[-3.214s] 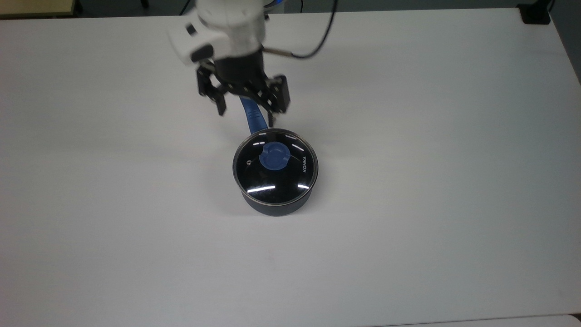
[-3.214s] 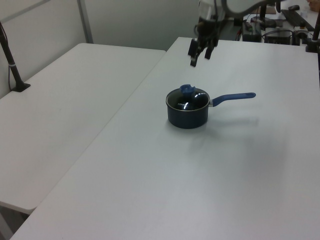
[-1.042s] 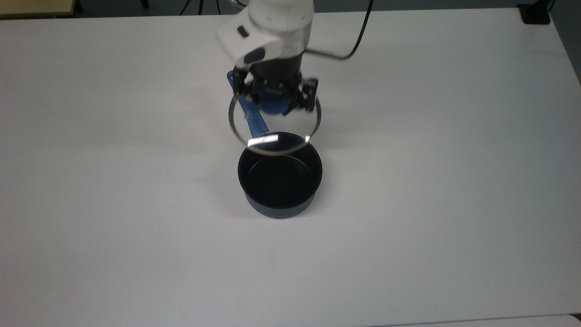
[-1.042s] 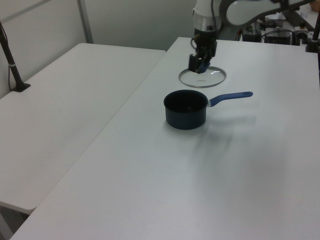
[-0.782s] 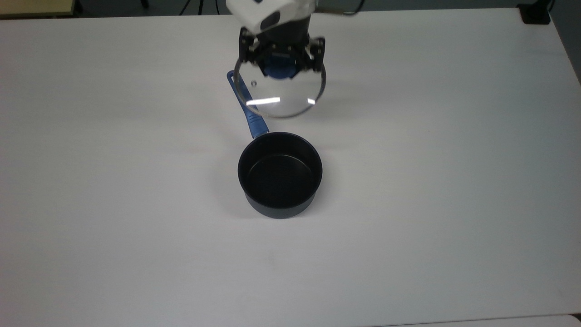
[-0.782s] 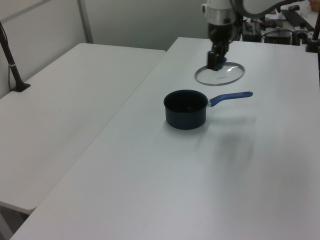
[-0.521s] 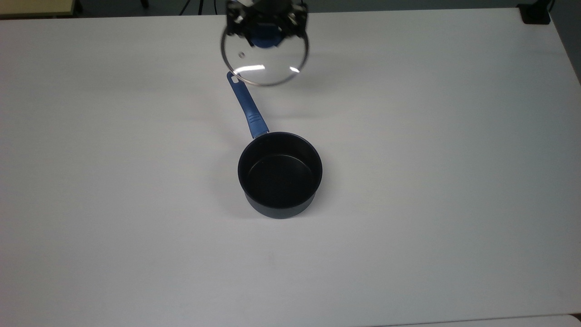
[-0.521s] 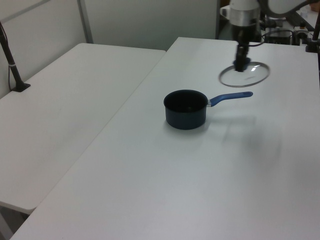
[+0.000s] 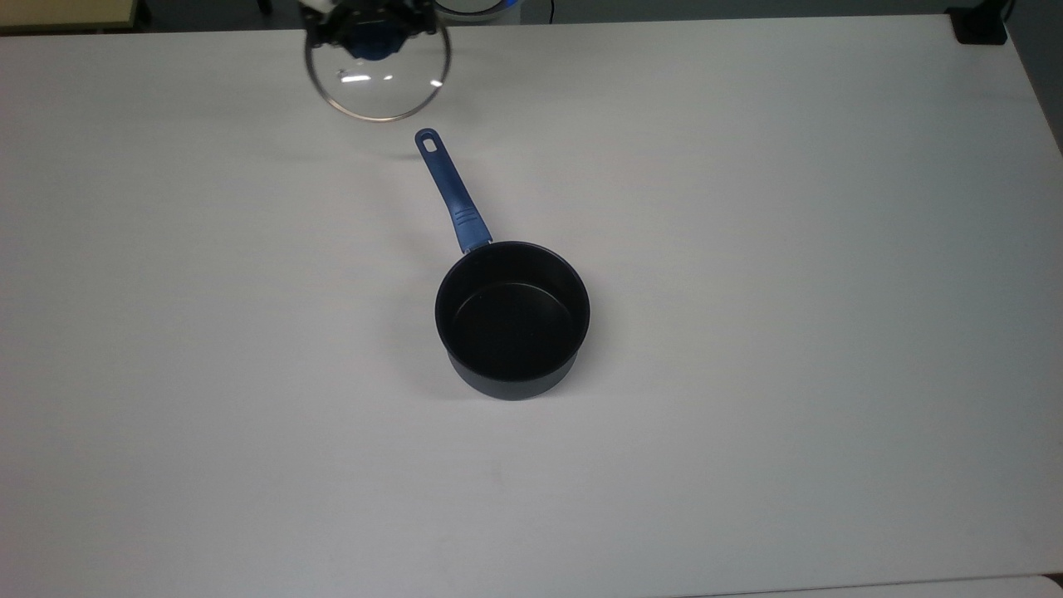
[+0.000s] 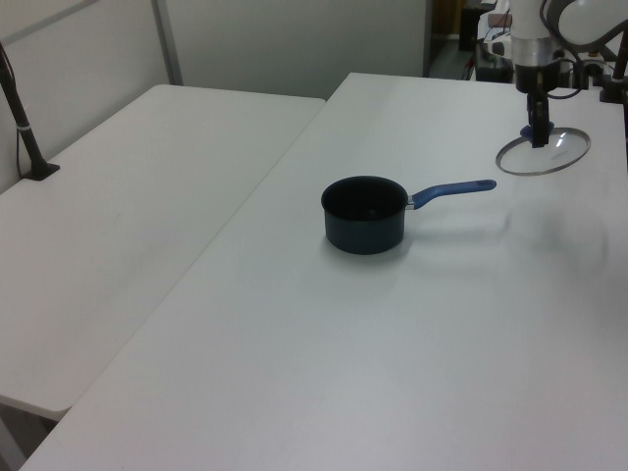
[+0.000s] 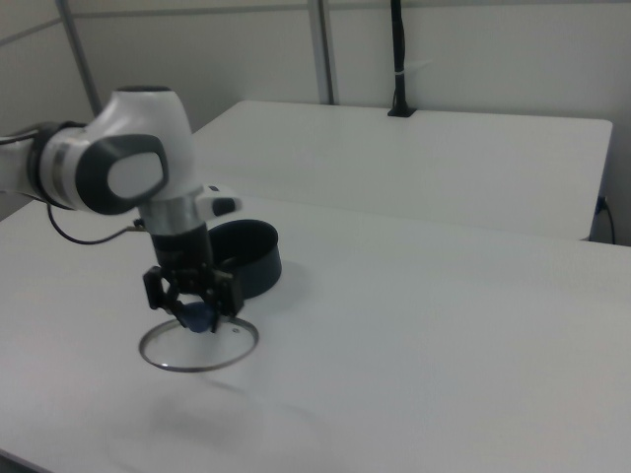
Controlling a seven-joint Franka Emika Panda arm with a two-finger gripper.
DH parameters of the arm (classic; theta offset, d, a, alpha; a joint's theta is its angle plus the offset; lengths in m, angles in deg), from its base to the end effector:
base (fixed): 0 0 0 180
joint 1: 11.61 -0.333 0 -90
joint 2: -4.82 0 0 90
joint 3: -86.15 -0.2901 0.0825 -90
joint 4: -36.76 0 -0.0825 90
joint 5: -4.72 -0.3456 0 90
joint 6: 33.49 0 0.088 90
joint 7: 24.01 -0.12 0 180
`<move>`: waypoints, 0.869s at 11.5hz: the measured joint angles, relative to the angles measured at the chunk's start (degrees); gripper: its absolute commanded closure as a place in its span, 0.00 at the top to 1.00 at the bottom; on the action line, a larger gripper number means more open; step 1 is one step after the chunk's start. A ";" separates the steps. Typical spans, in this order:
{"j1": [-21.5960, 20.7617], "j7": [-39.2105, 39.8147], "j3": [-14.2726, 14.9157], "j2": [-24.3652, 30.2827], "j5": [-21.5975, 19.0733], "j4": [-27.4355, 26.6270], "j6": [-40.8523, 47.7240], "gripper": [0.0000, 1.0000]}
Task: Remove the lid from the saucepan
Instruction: 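Lower the glass lid onto the table beside the saucepan handle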
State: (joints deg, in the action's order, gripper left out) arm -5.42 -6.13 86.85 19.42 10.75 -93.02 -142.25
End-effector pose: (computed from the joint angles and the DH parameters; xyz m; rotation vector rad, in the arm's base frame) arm 0.4246 -0.0605 0.4335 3.0462 0.3547 -0.1990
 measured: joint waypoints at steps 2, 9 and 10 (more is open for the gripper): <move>2.03 2.32 0.99 -0.91 0.34 -2.24 -6.09 0.50; 2.23 2.32 0.79 -12.51 3.51 -6.86 -25.77 0.50; 1.36 2.24 0.72 -13.31 3.50 -6.81 -27.23 0.51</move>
State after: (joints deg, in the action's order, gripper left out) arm -4.06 -3.89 87.57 6.11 14.25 -99.84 -169.48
